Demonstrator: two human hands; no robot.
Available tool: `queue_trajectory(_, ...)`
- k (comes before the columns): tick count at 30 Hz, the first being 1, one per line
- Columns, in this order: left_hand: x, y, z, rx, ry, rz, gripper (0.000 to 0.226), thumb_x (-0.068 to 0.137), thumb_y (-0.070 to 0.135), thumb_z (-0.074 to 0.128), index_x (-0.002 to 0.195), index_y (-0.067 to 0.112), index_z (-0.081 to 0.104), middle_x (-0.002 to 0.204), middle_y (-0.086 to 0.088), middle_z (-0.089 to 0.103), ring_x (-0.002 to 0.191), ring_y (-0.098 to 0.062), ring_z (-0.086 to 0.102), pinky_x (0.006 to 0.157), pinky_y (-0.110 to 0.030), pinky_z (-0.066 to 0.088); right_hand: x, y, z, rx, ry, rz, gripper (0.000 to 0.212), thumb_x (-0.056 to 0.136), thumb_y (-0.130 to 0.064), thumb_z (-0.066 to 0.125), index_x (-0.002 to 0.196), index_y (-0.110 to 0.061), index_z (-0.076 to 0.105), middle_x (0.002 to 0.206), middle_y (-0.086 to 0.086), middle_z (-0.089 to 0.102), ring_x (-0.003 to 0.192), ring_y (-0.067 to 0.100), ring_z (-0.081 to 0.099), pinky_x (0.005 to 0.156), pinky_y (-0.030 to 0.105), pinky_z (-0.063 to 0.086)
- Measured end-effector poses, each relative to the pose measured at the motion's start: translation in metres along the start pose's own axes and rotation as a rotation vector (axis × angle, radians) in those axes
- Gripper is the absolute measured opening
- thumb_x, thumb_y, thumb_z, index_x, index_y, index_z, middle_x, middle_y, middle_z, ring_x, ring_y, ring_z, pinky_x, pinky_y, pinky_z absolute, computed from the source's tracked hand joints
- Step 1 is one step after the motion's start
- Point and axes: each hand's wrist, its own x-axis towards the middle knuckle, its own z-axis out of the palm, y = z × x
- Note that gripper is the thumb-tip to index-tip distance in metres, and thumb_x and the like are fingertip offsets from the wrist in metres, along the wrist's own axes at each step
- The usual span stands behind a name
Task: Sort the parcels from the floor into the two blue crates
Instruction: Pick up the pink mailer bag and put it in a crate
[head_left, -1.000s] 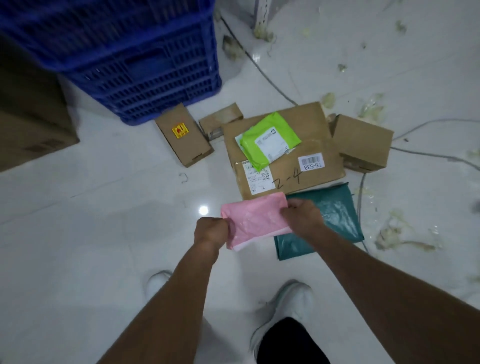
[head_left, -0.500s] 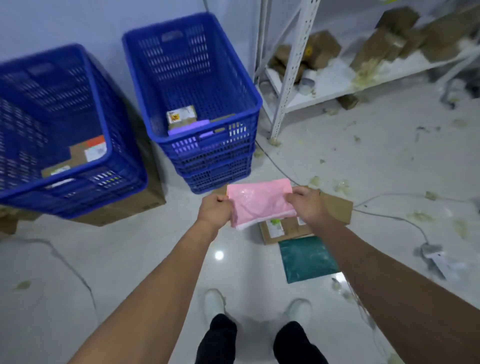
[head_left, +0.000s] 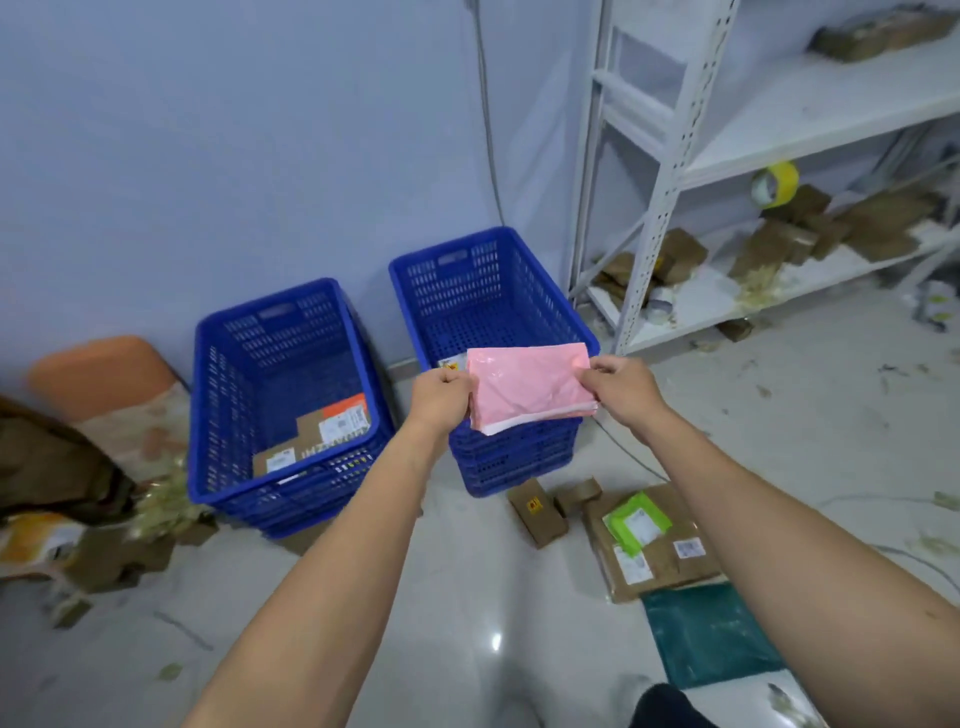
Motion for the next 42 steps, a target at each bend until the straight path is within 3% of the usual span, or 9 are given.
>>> queue_trajectory(6, 0.045, 0.022, -0.022, -0.009, 0.027, 0.009, 0.017, 0.083, 0.002, 0.056, 0.083, -0.006, 0.071, 0.071, -0.013, 0.061, 0.066, -0.021, 0.052, 0.066, -0.036, 0.049, 0.037, -0.044, 0.006, -0.067, -0.032, -0.065, 0.02, 0.086, -0.037, 0.066, 0.074, -0.022, 0.071, 0.078, 0.0, 0.072, 0.076, 0.027, 0.066, 0.072, 0.038, 0.052)
queue_trajectory(11, 0.099, 0.026, -0.013, 0.042, 0.017, 0.02, 0.013, 0.085, 0.004, 0.056, 0.077, 0.009, 0.065, 0.073, -0.01, 0.057, 0.07, -0.02, 0.051, 0.066, -0.036, 0.05, 0.088, -0.058, 0.013, -0.161, -0.043, -0.116, 0.025, 0.089, -0.035, 0.062, 0.075, -0.016, 0.069, 0.076, 0.006, 0.069, 0.074, 0.026, 0.064, 0.066, 0.035, 0.048)
queue_trajectory(16, 0.165, 0.042, -0.002, 0.06, 0.058, -0.009, 0.012, 0.088, 0.004, 0.057, 0.081, 0.004, 0.067, 0.074, -0.013, 0.061, 0.066, -0.022, 0.055, 0.067, -0.043, 0.056, 0.164, -0.063, 0.027, -0.207, -0.061, -0.141, 0.031, 0.088, -0.038, 0.06, 0.073, -0.012, 0.066, 0.07, 0.009, 0.064, 0.066, 0.025, 0.058, 0.061, 0.035, 0.043)
queue_trajectory(20, 0.215, 0.044, 0.013, 0.066, 0.089, -0.056, 0.011, 0.086, 0.003, 0.057, 0.08, 0.007, 0.066, 0.075, -0.01, 0.057, 0.07, -0.02, 0.05, 0.066, -0.035, 0.047, 0.225, -0.056, 0.039, -0.215, -0.116, -0.109, 0.028, 0.087, -0.035, 0.062, 0.069, -0.014, 0.064, 0.068, 0.008, 0.064, 0.066, 0.025, 0.059, 0.065, 0.038, 0.047)
queue_trajectory(25, 0.27, 0.029, 0.019, 0.128, 0.149, -0.176, 0.02, 0.083, 0.003, 0.052, 0.073, 0.001, 0.069, 0.065, -0.005, 0.064, 0.062, -0.022, 0.056, 0.068, -0.043, 0.06, 0.268, -0.048, 0.062, -0.277, -0.213, -0.059, 0.029, 0.092, -0.03, 0.061, 0.072, -0.009, 0.061, 0.065, 0.01, 0.059, 0.06, 0.02, 0.053, 0.06, 0.032, 0.041)
queue_trajectory(30, 0.316, 0.009, 0.032, 0.416, 0.15, -0.256, 0.018, 0.076, 0.005, 0.052, 0.064, 0.005, 0.067, 0.062, -0.009, 0.056, 0.062, -0.029, 0.05, 0.059, -0.034, 0.052, 0.311, -0.018, 0.101, -0.367, -0.29, 0.089, 0.026, 0.092, -0.024, 0.058, 0.069, -0.013, 0.06, 0.067, 0.004, 0.06, 0.066, 0.024, 0.057, 0.059, 0.033, 0.042)
queue_trajectory(34, 0.359, -0.033, 0.034, 0.622, 0.094, -0.308, 0.025, 0.088, 0.018, 0.055, 0.097, 0.008, 0.076, 0.103, -0.018, 0.071, 0.102, -0.038, 0.064, 0.085, -0.036, 0.054, 0.337, 0.024, 0.152, -0.426, -0.332, 0.202, 0.018, 0.09, -0.021, 0.06, 0.091, -0.007, 0.072, 0.088, 0.013, 0.072, 0.082, 0.028, 0.066, 0.075, 0.038, 0.051)
queue_trajectory(39, 0.411, -0.09, 0.043, 0.742, 0.06, -0.318, 0.026, 0.094, 0.018, 0.048, 0.112, 0.007, 0.062, 0.112, -0.019, 0.065, 0.108, -0.04, 0.061, 0.089, -0.042, 0.052, 0.367, 0.071, 0.204, -0.534, -0.366, 0.314, 0.027, 0.094, -0.028, 0.057, 0.108, -0.012, 0.073, 0.108, 0.015, 0.069, 0.1, 0.034, 0.063, 0.083, 0.037, 0.05)
queue_trajectory(42, 0.427, -0.125, 0.053, 0.908, -0.021, -0.301, 0.03, 0.097, 0.009, 0.042, 0.123, 0.002, 0.054, 0.118, -0.021, 0.063, 0.109, -0.04, 0.062, 0.088, -0.044, 0.05, 0.375, 0.099, 0.23, -0.619, -0.439, 0.333, 0.027, 0.097, -0.03, 0.052, 0.101, -0.01, 0.07, 0.105, 0.016, 0.066, 0.097, 0.033, 0.062, 0.071, 0.031, 0.043)
